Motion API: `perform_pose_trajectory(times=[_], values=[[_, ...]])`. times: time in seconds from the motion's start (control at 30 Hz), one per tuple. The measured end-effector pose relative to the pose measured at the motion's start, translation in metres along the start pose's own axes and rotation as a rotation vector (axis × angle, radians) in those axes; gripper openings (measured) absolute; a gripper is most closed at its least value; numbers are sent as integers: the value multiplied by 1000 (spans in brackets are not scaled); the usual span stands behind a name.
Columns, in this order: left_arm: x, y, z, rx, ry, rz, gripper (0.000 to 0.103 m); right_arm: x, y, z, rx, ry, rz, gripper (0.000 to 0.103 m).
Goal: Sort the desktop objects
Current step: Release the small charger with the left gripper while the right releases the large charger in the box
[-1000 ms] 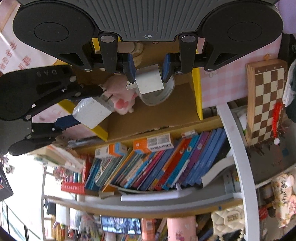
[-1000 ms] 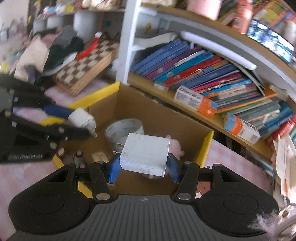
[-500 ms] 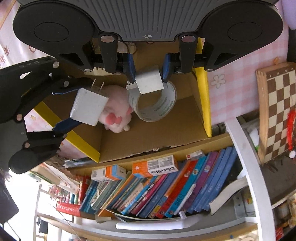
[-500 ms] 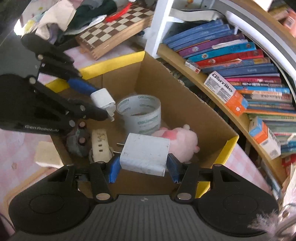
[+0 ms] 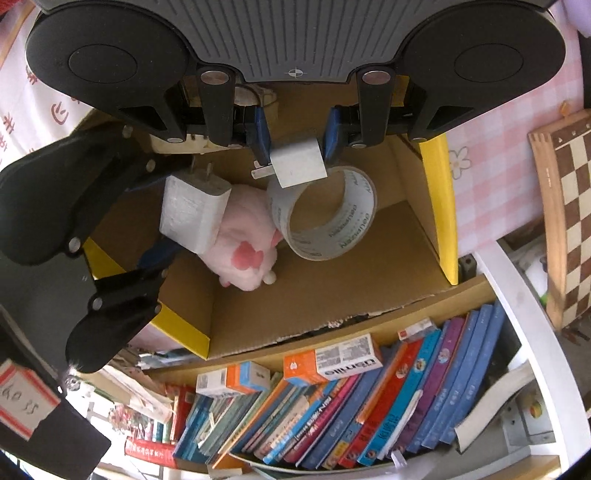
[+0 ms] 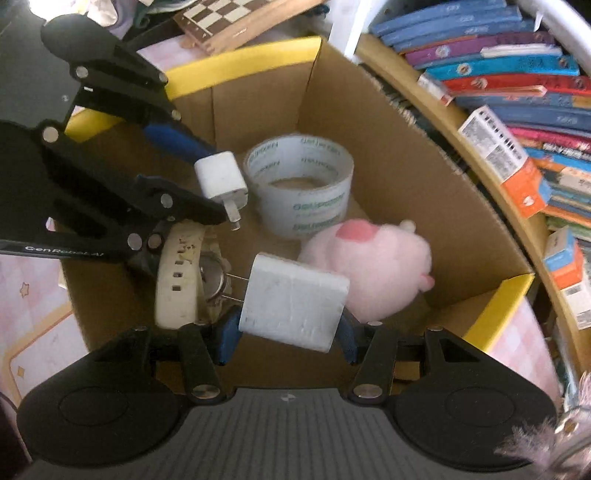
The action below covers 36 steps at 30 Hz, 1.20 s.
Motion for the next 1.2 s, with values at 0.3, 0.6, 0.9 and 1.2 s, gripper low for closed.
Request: perform_pose_trajectory(times=[0.3, 0.6, 0.9, 1.2], values=[[-14, -6, 7, -38, 55, -6, 29, -11, -2, 10, -61, 18, -68, 50], [-15, -6, 8, -38, 57, -15, 32, -10, -2, 8, -66, 16, -56, 51], [1, -10, 4, -54, 14, -27, 49, 9, -4, 7, -77, -28, -28, 57], [30, -5, -1, -24, -78, -57, 78, 39, -9, 5, -138, -124, 12, 77]])
Point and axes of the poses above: each gripper's, at about its wrist camera, not at the fingertips, and x roughly against the way its jaws point, y to its left, z to its underside, the point moved 7 cm from there along -x, roughly the way its jaws point, and after that the axes turned 9 degrees about x, right-handed, at the moved point
